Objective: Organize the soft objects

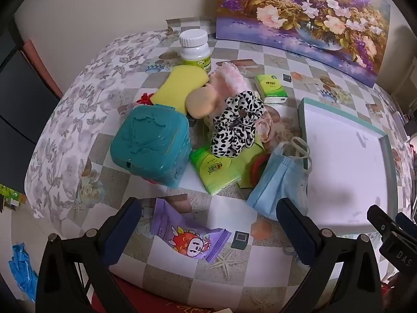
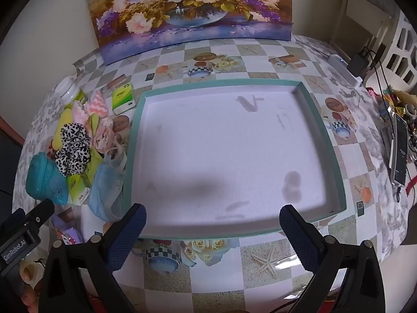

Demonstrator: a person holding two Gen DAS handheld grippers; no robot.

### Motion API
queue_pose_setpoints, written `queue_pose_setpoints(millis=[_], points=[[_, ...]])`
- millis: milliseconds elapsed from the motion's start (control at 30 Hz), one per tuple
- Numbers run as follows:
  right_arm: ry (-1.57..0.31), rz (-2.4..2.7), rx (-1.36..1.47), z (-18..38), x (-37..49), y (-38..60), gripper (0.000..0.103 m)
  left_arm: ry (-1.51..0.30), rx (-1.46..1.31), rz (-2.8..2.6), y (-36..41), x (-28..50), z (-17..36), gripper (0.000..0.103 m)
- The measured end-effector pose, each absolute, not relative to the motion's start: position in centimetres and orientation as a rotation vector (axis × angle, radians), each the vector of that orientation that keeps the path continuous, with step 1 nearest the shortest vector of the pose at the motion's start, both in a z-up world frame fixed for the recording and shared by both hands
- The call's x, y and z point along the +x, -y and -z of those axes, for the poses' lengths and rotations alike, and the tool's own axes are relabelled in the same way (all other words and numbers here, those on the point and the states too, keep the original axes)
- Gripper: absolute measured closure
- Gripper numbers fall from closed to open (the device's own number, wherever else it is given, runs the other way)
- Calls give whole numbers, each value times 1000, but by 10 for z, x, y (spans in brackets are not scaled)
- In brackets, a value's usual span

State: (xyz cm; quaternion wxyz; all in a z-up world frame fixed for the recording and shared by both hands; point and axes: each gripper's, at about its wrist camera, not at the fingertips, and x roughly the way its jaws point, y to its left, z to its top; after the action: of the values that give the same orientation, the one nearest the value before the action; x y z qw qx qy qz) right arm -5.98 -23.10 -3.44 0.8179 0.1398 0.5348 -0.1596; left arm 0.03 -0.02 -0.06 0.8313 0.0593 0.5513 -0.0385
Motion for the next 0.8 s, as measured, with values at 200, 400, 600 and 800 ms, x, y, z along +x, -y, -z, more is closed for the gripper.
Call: queue_pose_setpoints(millis=[200,400,600,800], points=[[-1142,339,298,35,-59,231,0,-1163,118,88,0,0,1,0],[-1140,341,296,35,-60,230,0,-1169,117,80,-1,1,3,0],[-1142,342,295,35,-59,230,0,-1188,102,86,-2,0,3,0],[-1142,341,294,35,-59,230,0,-1197,102,82,-2,0,4,0]])
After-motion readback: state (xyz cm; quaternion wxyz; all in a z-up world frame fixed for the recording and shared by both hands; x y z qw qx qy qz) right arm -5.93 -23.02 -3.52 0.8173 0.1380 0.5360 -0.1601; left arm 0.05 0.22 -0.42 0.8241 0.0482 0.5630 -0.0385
